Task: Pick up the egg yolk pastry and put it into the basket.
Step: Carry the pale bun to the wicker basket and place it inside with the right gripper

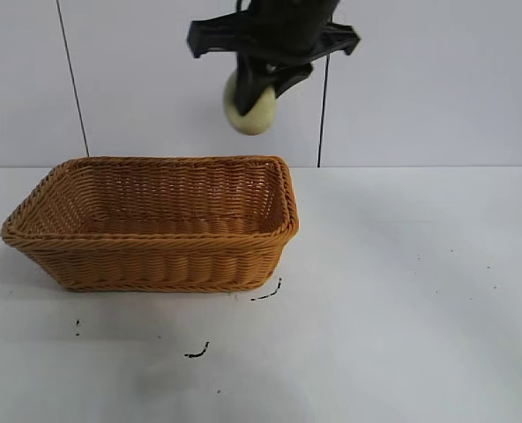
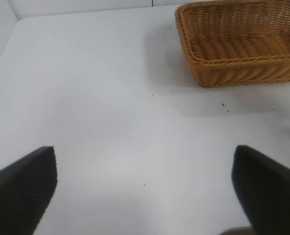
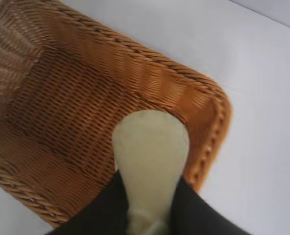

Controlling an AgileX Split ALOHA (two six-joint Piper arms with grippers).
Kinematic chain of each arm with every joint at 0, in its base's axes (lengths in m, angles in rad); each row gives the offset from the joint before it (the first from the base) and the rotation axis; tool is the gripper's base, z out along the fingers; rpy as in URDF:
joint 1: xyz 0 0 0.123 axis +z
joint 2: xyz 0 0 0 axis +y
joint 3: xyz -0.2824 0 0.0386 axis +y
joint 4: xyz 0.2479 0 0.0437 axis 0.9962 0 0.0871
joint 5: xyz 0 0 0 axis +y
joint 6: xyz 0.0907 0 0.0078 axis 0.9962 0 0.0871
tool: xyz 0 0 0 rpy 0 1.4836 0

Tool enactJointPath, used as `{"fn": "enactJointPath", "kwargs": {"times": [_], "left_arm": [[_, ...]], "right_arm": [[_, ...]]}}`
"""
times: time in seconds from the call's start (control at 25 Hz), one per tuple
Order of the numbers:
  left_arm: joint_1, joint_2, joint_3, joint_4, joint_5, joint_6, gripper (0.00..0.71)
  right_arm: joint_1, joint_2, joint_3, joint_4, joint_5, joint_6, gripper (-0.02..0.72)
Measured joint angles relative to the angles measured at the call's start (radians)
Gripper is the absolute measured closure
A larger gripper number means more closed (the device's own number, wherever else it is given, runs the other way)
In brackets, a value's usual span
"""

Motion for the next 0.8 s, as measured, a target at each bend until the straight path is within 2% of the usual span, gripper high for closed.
{"fn": "enactJointPath", "kwargs": {"times": [0.24,0.36,0.44,0.56,0.64,0.72,0.8], "left_arm": [[0.0,0.0,0.0,0.0,0.0,0.0,0.014],[0.0,0.0,0.0,0.0,0.0,0.0,0.014],[0.0,0.0,0.0,0.0,0.0,0.0,0.014],[0.0,0.0,0.0,0.0,0.0,0.0,0.014],[0.0,0.0,0.0,0.0,0.0,0.0,0.014],[0.0,0.0,0.0,0.0,0.0,0.0,0.014],[0.0,0.0,0.0,0.0,0.0,0.0,0.014]], "right_arm": [[0.005,0.133,0.0,0.014,-0.131,0.001,0.583],[0.005,0.173,0.0,0.015,-0.165,0.001,0.579],[0.005,0.183,0.0,0.015,-0.174,0.001,0.551],[0.005,0.183,0.0,0.016,-0.179,0.001,0.437],[0.005,0.182,0.0,0.016,-0.178,0.001,0.304],[0.005,0.179,0.0,0.016,-0.158,0.001,0.204],[0.005,0.167,-0.002,0.016,-0.125,0.001,0.16]]}}
